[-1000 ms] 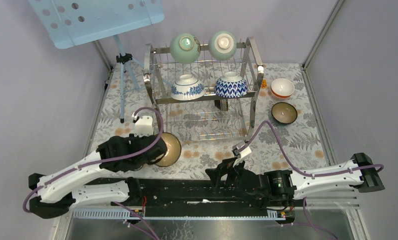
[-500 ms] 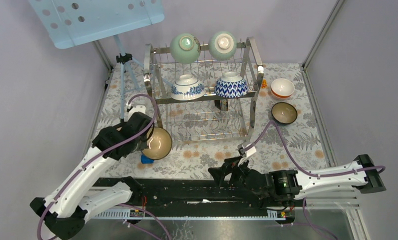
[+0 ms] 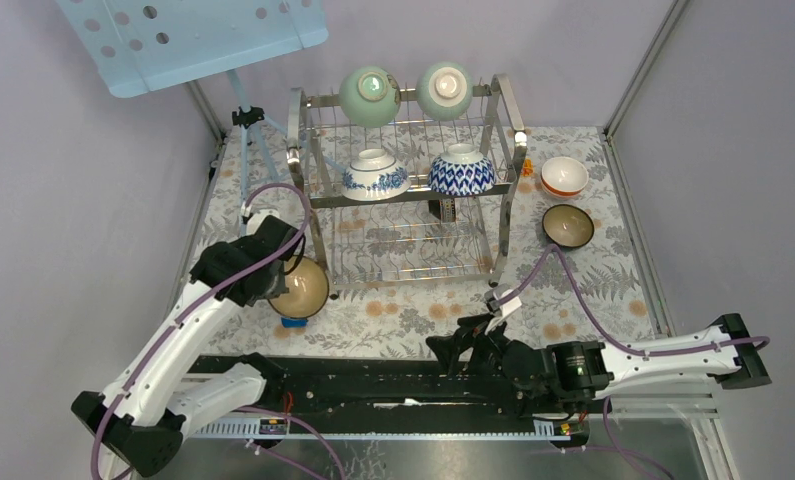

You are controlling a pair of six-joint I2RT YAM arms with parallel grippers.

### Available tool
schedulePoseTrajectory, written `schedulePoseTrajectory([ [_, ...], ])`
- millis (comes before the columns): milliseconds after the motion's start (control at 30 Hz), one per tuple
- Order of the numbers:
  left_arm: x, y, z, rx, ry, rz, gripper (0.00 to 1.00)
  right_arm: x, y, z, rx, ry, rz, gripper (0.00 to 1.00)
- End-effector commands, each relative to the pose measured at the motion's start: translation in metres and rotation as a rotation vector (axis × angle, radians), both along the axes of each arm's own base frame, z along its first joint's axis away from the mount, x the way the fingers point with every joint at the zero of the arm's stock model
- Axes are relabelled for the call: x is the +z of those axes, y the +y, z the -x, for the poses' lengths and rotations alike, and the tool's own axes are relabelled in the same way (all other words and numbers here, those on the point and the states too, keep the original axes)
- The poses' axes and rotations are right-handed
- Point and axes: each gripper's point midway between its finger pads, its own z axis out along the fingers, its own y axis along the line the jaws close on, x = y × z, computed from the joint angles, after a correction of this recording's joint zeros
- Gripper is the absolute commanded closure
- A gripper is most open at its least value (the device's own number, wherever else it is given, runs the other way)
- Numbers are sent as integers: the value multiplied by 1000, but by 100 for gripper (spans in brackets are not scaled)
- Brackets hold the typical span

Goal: Unload the bowls from the dish rack
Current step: Place the bowl at the center of the board.

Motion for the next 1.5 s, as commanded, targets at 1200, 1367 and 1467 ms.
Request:
schedulePoseTrajectory([
  [1200, -63, 52, -147, 1048, -518, 731, 100, -1, 21, 5, -5, 46, -10, 0],
  [1367, -77, 47, -152, 1114, -491, 788, 100, -2, 24, 4, -24, 60, -16, 0],
  [1467, -83, 48, -156, 1146, -476, 784, 100, -1, 24, 2, -41, 63, -17, 0],
])
